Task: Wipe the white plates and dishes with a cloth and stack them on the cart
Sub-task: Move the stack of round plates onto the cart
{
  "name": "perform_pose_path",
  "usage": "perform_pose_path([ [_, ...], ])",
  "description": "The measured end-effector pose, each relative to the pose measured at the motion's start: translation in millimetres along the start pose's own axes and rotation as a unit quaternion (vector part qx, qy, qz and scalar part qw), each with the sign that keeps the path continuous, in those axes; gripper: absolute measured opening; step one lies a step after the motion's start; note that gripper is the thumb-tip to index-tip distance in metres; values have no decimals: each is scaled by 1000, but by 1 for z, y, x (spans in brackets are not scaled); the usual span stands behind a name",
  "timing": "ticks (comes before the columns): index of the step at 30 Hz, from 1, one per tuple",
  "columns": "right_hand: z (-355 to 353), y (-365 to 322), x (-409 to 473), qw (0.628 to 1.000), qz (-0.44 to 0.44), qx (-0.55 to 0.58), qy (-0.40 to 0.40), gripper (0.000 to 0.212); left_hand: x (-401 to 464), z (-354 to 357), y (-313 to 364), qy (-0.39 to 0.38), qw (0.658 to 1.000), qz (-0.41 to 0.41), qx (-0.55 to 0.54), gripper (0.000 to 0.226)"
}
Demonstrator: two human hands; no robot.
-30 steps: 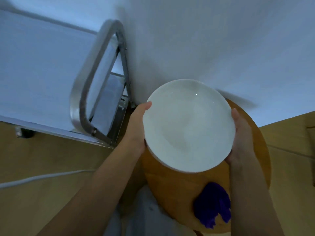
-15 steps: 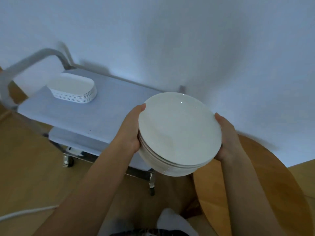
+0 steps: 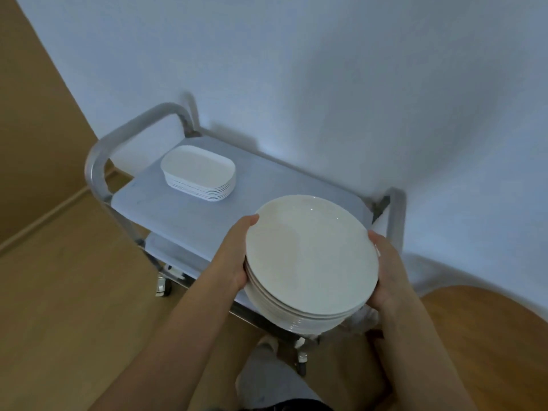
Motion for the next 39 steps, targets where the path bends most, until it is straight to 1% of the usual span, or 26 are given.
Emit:
perform_pose_path([
  [3,7,8,37,1000,9,-13,11,17,36,-4,10,16,1000,-13,3,26],
  [7,17,13,91,1000,9,-3,24,27,84,0,33,22,1000,-11,16,26],
  [11,27,17,133,999,10,-10,40,29,126,1,57,35,998,-17,56,26],
  [14,36,21,155,998,28,2,61,30,153,-2,68,50,995,-31,74,24],
  [18,47,26,181,995,41,-2,86,28,185,-6,83,59,993,-34,96,20],
  [21,58,33,192,994,42,18,104,30,204,-11,93,52,992,-46,103,21],
  [25,70,38,201,990,41,45,131,30,224,-16,105,20,992,-71,107,26],
  [30,78,48,207,983,31,65,171,28,236,-21,111,12,990,-88,105,25],
  [34,78,55,210,978,28,77,194,29,242,-22,113,-12,989,-98,111,26],
  [39,78,55,209,979,40,41,194,32,244,-27,110,-12,986,-121,115,23],
])
Point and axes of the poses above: each hand's wrist, its own x-axis towards the middle knuckle, its own z-axis out of the palm, y = z × x, the point moved 2 cm from there along x, towards the middle knuckle, and after that the axes turned 8 degrees about -z, right-handed, at the moved point
